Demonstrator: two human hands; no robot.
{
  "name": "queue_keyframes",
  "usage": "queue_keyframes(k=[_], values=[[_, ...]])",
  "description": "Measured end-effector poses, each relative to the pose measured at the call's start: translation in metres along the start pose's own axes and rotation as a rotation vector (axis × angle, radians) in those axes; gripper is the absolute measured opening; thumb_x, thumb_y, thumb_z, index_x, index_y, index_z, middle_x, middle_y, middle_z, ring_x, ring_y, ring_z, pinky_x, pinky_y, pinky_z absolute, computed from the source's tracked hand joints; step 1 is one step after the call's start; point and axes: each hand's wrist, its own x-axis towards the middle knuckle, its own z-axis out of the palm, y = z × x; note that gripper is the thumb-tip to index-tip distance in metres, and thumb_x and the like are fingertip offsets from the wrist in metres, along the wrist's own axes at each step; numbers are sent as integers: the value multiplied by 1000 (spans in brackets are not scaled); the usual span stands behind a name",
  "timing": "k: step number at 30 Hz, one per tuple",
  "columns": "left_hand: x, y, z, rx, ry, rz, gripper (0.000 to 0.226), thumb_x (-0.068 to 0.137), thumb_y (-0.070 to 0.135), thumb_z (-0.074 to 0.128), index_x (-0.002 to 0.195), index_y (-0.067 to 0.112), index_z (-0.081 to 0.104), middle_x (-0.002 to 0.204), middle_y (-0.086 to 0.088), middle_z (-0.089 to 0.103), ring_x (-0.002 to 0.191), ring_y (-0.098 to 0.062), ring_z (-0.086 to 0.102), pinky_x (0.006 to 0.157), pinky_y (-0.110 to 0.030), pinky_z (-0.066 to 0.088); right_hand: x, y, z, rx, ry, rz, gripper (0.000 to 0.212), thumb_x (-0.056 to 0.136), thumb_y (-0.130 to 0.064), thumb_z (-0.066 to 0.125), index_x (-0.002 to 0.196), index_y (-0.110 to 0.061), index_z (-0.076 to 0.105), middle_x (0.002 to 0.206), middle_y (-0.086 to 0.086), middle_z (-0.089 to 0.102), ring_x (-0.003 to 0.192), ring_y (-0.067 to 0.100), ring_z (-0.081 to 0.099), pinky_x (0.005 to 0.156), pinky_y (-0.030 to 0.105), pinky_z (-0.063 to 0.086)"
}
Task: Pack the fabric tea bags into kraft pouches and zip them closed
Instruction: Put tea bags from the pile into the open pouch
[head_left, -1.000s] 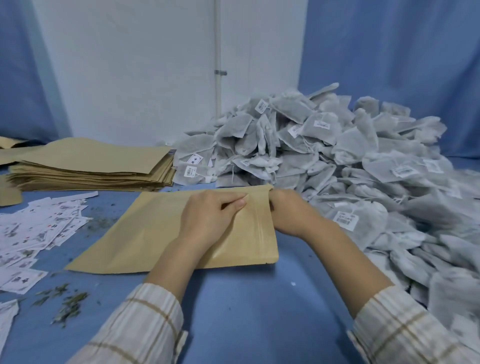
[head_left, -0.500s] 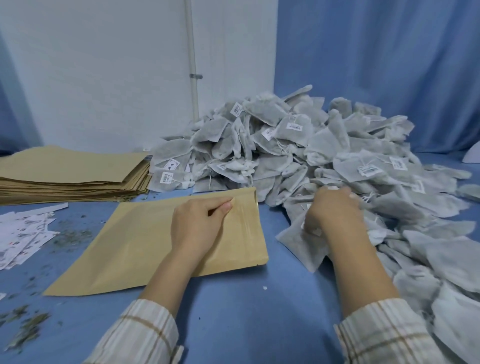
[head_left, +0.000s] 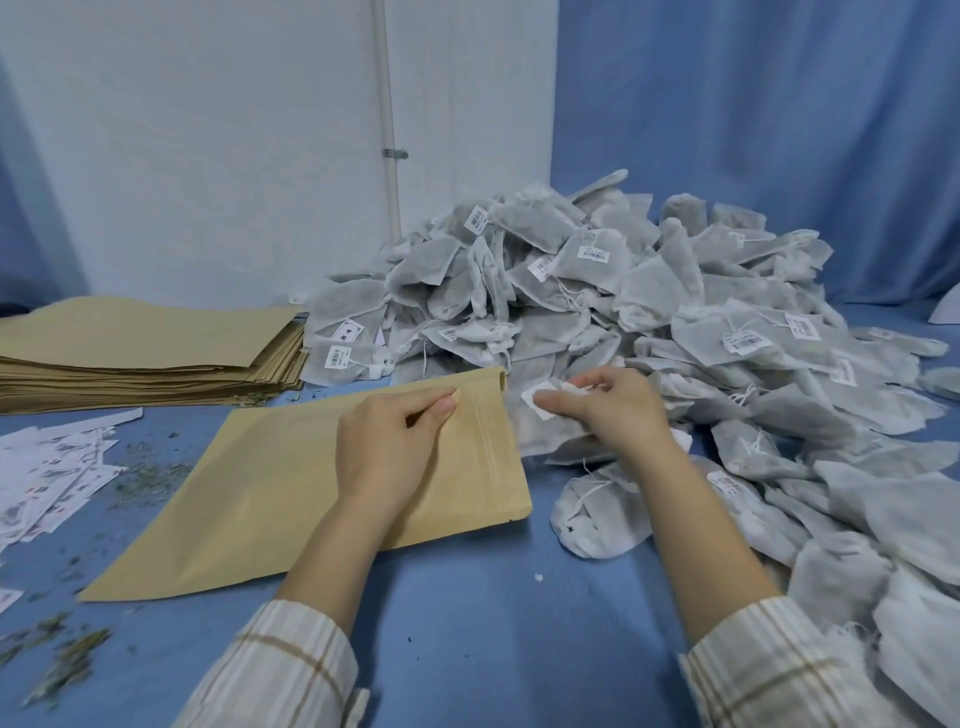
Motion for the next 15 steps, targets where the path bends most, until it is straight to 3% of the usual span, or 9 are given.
queue_keyframes(k=[2,4,6,9,11,13,15], values=[[-1,2,1,-16,5,19,14,86,35,65,97,36,74,98,11,72,86,5,55,69,6,28,-6,0,17,37,-77,-20,25,66,-26,82,79,-15,65,80,0,64,74,18,64,68,35,57],[-3,6,2,-39,22,70,13,85,32,66,95,34,74,95,10,73,84,13,50,69,6,29,-14,-1,34,41,-241,-66,8,81,-17,68,76,-12,67,67,-4,64,63,9,61,61,21,50],[-4,11,2,-81,26,124,12,84,29,68,93,33,75,92,12,73,84,18,48,70,6,29,-25,-5,46,141,-497,19,20,94,-12,50,81,-13,64,57,-9,63,50,-1,58,49,12,44],[-4,14,2,-92,-31,145,11,83,32,68,90,40,72,91,18,71,89,9,54,70,5,32,-33,-11,50,67,-704,140,25,100,-15,34,107,-8,57,83,5,61,61,5,47,49,8,40],[-4,12,2,-55,-42,104,9,84,36,66,89,43,70,90,20,70,87,8,54,69,4,32,-27,-15,45,-222,-667,-79,21,99,-11,36,96,-15,56,85,4,54,64,5,42,48,6,36],[-5,8,4,-14,-23,78,11,85,37,65,92,40,72,91,17,71,86,4,57,69,4,33,-21,-20,35,-644,-505,-332,16,94,-10,45,90,-14,60,92,4,57,76,12,51,59,13,34],[-5,6,4,3,-9,52,12,86,37,64,94,39,73,94,17,71,91,-1,60,68,2,32,-13,-23,17,-933,-350,-363,9,85,-16,54,85,-17,63,94,1,63,89,19,59,69,24,42]])
